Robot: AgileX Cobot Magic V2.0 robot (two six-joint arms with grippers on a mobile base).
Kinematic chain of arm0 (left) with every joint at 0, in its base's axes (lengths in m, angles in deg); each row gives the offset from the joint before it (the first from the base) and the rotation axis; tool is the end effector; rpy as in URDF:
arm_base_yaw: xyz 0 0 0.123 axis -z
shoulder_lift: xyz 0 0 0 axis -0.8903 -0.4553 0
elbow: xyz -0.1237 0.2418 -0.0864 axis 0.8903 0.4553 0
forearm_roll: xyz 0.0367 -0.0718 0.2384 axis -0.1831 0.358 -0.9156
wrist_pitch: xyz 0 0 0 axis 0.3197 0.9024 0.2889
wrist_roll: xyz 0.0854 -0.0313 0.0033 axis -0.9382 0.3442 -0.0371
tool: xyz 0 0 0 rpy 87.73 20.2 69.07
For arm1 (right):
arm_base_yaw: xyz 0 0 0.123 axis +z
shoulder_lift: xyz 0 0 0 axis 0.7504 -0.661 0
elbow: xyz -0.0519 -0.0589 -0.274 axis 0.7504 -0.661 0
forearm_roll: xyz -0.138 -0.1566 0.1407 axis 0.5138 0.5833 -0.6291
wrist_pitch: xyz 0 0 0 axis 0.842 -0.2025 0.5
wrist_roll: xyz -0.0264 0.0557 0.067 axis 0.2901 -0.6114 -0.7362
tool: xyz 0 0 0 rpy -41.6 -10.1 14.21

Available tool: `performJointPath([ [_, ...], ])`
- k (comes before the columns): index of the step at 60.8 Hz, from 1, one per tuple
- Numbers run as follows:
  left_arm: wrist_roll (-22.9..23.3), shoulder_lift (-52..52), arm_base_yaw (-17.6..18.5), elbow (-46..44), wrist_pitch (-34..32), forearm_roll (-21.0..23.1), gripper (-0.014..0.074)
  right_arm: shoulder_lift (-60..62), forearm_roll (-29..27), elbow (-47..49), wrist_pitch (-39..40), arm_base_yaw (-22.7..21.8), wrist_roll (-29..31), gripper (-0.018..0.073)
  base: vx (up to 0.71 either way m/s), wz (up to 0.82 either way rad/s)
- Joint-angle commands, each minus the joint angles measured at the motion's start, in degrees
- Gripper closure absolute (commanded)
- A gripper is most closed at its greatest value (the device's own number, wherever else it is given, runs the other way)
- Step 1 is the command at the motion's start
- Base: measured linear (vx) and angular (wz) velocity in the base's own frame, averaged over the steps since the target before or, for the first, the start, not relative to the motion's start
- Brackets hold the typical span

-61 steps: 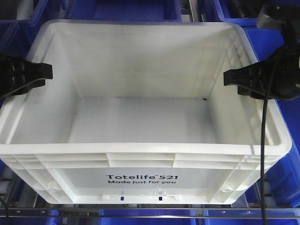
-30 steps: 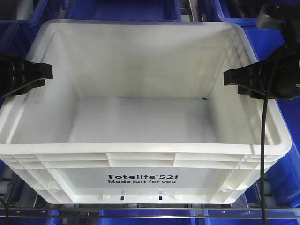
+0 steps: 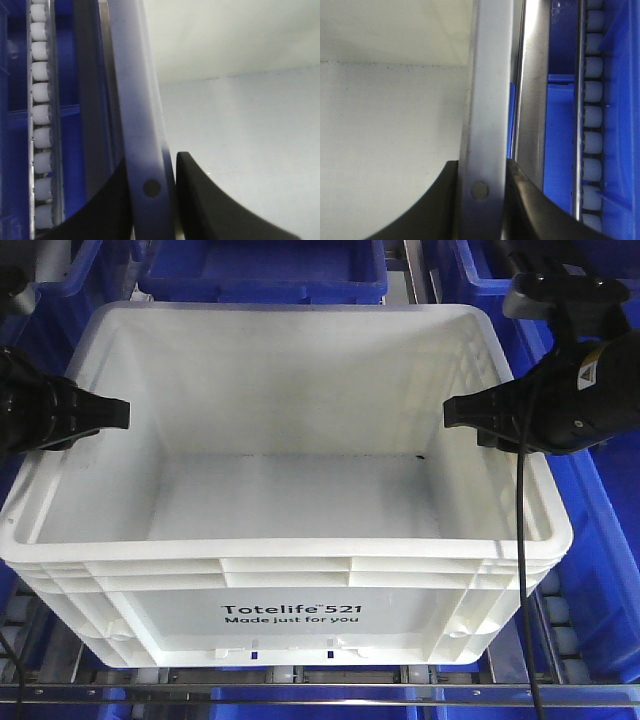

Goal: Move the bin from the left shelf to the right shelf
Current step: 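Push the white tote forward onto the rollers between the blue bins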

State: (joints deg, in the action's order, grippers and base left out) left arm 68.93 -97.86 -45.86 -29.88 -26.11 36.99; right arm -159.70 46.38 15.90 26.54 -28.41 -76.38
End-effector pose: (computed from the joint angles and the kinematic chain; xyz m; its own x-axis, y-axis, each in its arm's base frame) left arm 0.2568 -0.0684 0.3533 -0.7148 0.0465 -0.6978 0.1015 0.9941 -0.0377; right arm 0.2718 0.0921 0.3462 -0.7832 -0.0174 -0.6216 -0.0990 0.9903 0.0971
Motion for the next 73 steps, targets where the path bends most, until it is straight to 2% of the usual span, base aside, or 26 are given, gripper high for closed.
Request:
performJointPath([
  [1, -1.6, -0.2, -0.2, -2.3, -5.5, -8.7, 0.0603, 0.8, 5.4, 2.2, 6.8, -1.0, 0.2, 0.0568, 0.0, 0.0],
  [12, -1.6, -3.7, -0.2, -2.3, -7.4, -11.0, 0.0603, -2.1, 5.9, 2.2, 9.7, -1.0, 0.2, 0.0568, 0.0, 0.0],
  [13, -1.6, -5.2, -0.2, -2.3, -9.0, -12.4, 0.0603, -3.7, 6.1, 2.2, 10.8, -1.0, 0.2, 0.0566, 0.0, 0.0],
  [22, -1.6, -6.2, -0.2, -2.3, -9.2, -13.3, 0.06, -5.7, 6.8, 2.2, 11.6, -1.0, 0.3, 0.0553, 0.0, 0.0],
  [32, -1.6, -6.3, -0.2, -2.3, -9.3, -13.3, 0.0568, -6.4, 7.1, 2.2, 12.1, -1.0, 0.4, 0.0459, 0.0, 0.0],
  [41, -1.6, -6.3, -0.2, -2.3, -9.4, -13.3, 0.0461, -6.3, 7.1, 2.2, 11.9, -1.0, 0.6, 0.0261, 0.0, 0.0],
  [51, -1.6, -6.0, -0.2, -2.3, -9.2, -13.2, 0.0261, -6.2, 6.6, 2.2, 11.9, -1.0, 0.5, 0.002, 0.0, 0.0],
  [54, -1.6, -5.7, -0.2, -2.3, -9.1, -13.1, 0.0204, -5.9, 6.5, 2.2, 11.8, -1.0, 0.5, -0.0027, 0.0, 0.0],
  [60, -1.6, -4.6, -0.2, -2.3, -8.7, -12.3, 0.0116, -5.0, 6.5, 2.2, 11.8, -1.0, 0.5, -0.0097, 0.0, 0.0],
  [64, -1.7, -3.2, -0.2, -2.3, -7.9, -11.4, 0.0071, -3.9, 6.7, 2.2, 12.1, -1.0, 0.6, -0.0107, 0.0, 0.0],
  [73, -3.6, 0.6, -0.2, -2.3, -4.0, -7.6, 0.0046, -0.6, 6.6, 1.8, 11.9, -1.0, 1.2, -0.0092, 0.0, 0.0],
])
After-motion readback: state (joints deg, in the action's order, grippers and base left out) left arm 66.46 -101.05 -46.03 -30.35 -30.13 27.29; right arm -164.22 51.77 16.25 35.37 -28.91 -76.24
